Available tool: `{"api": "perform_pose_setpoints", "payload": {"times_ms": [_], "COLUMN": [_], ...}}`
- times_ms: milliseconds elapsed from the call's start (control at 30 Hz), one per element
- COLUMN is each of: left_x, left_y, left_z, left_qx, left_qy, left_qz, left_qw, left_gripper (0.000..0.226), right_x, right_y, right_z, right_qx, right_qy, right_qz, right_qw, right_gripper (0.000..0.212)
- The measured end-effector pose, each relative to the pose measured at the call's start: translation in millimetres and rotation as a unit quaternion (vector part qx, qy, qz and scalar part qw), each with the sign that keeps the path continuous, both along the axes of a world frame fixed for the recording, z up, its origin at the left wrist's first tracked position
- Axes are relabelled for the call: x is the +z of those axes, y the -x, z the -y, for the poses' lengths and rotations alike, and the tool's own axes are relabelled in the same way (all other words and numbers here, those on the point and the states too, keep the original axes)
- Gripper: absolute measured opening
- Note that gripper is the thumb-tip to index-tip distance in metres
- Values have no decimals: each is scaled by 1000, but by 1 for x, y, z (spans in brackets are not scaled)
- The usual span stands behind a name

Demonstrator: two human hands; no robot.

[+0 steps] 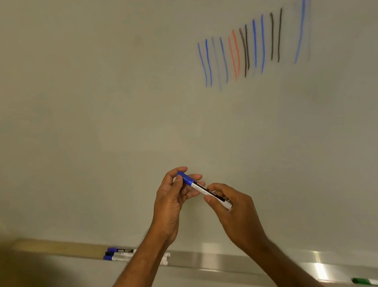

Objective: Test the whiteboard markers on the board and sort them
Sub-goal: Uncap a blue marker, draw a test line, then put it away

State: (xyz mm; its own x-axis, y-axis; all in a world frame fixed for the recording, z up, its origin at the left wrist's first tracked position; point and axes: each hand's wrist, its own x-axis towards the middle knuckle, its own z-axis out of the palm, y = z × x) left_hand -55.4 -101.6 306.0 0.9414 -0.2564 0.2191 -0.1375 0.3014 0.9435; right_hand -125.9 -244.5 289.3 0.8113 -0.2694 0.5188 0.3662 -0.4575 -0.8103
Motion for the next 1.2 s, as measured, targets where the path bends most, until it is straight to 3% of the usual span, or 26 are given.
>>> {"api": "perform_pose_setpoints", "payload": {"times_ms": [200, 400, 633, 733, 800, 1067, 1200], "left_x": [-81, -167, -251, -278, -293, -330, -339], "left_y": [-11, -19, -27, -34, -39, -55, -58], "left_z": [-27, -54, -97, -107, -112, -118, -117], "left_qx": [19, 85, 87, 61, 51, 5, -17], "left_qy": [-148, -279, -547, -611, -640, -693, -711], "left_qz": [-29, -35, 76, 79, 81, 54, 30], "left_qw": [988, 956, 829, 785, 762, 719, 702], "left_gripper": [30, 39, 65, 96, 104, 65, 62], "right_x": [-84, -157, -240, -271, -288, -339, -352], "right_y": [-21, -37, -66, -78, -86, -105, -111], "right_z": [1, -13, -20, -25, -29, -41, -46], "right_qx": [-37, -50, -73, -81, -75, -44, -38], "right_qy": [73, 135, 236, 265, 284, 324, 334], "right_qz": [-108, -145, -176, -206, -224, -295, -320], "right_qw": [991, 979, 953, 939, 929, 898, 886], "right_gripper": [10, 7, 9, 14, 15, 16, 18]}}
